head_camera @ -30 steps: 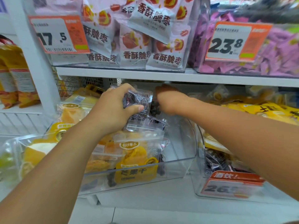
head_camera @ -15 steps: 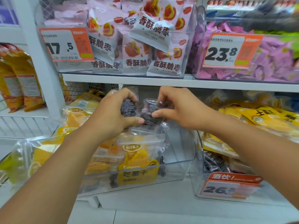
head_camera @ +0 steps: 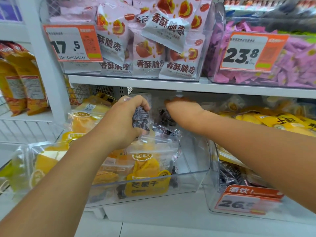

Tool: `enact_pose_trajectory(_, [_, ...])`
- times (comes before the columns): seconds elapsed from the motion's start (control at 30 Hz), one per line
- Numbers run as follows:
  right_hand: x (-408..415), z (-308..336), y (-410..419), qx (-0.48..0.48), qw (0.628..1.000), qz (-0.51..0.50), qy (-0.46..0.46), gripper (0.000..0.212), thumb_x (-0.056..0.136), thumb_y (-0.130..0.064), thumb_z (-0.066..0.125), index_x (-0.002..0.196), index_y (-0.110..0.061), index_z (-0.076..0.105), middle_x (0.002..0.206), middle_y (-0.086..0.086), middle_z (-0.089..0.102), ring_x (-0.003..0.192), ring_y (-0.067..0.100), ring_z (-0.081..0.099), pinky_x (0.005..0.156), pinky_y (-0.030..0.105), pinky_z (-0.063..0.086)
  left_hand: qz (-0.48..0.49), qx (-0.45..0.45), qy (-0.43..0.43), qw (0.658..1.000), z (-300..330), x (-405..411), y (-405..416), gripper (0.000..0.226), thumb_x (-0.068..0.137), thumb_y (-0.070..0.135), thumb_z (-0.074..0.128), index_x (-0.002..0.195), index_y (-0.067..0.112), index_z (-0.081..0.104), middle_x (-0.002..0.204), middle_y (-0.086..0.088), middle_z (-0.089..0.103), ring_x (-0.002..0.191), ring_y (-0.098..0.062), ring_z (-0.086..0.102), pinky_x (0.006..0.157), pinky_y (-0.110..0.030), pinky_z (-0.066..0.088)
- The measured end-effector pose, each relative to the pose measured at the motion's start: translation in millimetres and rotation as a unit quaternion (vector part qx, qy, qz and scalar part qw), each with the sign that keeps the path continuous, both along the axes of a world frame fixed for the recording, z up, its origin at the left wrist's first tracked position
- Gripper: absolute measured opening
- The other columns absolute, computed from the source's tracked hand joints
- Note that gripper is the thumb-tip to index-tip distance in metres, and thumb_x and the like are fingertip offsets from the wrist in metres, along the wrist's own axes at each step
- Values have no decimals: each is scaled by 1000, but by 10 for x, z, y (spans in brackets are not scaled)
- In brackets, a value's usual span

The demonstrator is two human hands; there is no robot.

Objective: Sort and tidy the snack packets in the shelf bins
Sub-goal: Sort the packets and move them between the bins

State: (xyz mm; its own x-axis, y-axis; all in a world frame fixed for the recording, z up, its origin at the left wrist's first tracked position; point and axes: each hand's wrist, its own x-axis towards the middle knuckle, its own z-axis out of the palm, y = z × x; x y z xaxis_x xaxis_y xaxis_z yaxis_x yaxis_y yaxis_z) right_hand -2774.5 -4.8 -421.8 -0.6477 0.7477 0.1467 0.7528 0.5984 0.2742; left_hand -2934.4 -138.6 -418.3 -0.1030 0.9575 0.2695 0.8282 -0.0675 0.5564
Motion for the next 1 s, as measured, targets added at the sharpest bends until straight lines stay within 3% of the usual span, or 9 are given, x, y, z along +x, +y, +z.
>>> enact_pose_trajectory(0.2, [-169, -32, 257, 2, 998, -11, -68, 16, 88, 7, 54, 90, -9, 52, 82, 6, 49, 77, 29, 52, 69, 33, 45, 10, -6, 13, 1000, 13, -2, 6, 55, 75, 19, 87, 106, 44, 48, 100, 12, 32, 89, -21, 44, 68, -32, 38])
enact_pose_trajectory(0.37, [-185, -152, 434, -18, 1000, -5, -22, 19, 95, 0, 48, 91, -6, 66, 85, 7, 64, 74, 26, 61, 76, 32, 56, 10, -6, 15, 1000, 3, -10, -1, 55, 75, 16, 86, 104, 44, 48, 106, 9, 38, 88, -22, 51, 69, -35, 46])
enact_pose_trajectory(0.5, [-241, -115, 414, -38, 998, -11, -40, 19, 93, 2, 53, 76, -7, 57, 89, 9, 69, 65, 21, 59, 71, 30, 54, 10, -10, 11, 1000, 2, -16, 5, 55, 75, 16, 86, 105, 44, 49, 108, 9, 38, 88, -20, 50, 71, -35, 46])
enact_pose_trajectory(0.57, [-276, -85, 365, -79, 995, -22, -61, 5, 91, -1, 58, 90, -4, 55, 93, 10, 65, 67, 21, 57, 63, 30, 50, 8, -10, 4, 1000, 5, -21, 5, 56, 74, 17, 87, 104, 45, 49, 106, 10, 37, 87, -19, 51, 73, -38, 50])
enact_pose_trajectory(0.63, [-266, -43, 326, -127, 989, -27, -64, 32, 92, -6, 57, 122, 0, 46, 91, 11, 59, 72, 25, 63, 50, 28, 46, 10, -11, 4, 1000, 12, -17, 4, 55, 74, 18, 87, 104, 45, 49, 102, 13, 36, 85, -17, 50, 73, -36, 48])
enact_pose_trajectory(0.67, [-244, -22, 309, -148, 986, -28, -70, 33, 93, -7, 55, 123, 1, 45, 89, 11, 58, 74, 27, 66, 47, 28, 47, 11, -11, 7, 1000, 15, -14, 3, 55, 75, 18, 87, 104, 44, 49, 102, 13, 36, 84, -17, 49, 72, -35, 46])
enact_pose_trajectory(0.8, [-221, -33, 255, -181, 974, -45, -129, 11, 91, -10, 65, 82, -6, 61, 82, 9, 65, 73, 24, 69, 57, 29, 55, 15, -10, 3, 1000, 19, 0, -17, 56, 74, 15, 88, 104, 43, 49, 109, 8, 38, 87, -21, 54, 77, -42, 54])
enact_pose_trajectory(0.9, [-273, -103, 250, -201, 966, -51, -157, 21, 83, -20, 79, 89, -4, 67, 70, 4, 65, 63, 18, 65, 52, 26, 51, 22, -3, 11, 1000, 24, -5, -34, 56, 75, 18, 87, 104, 45, 49, 109, 9, 39, 91, -21, 52, 77, -38, 49])
enact_pose_trajectory(1.0, [-308, -183, 214, -280, 941, -96, -163, 25, 88, -15, 75, 102, 4, 67, 85, 8, 70, 64, 17, 67, 50, 20, 55, 24, 0, 13, 1000, 25, -30, -49, 54, 76, 18, 86, 105, 45, 49, 113, 8, 40, 96, -22, 48, 72, -31, 36])
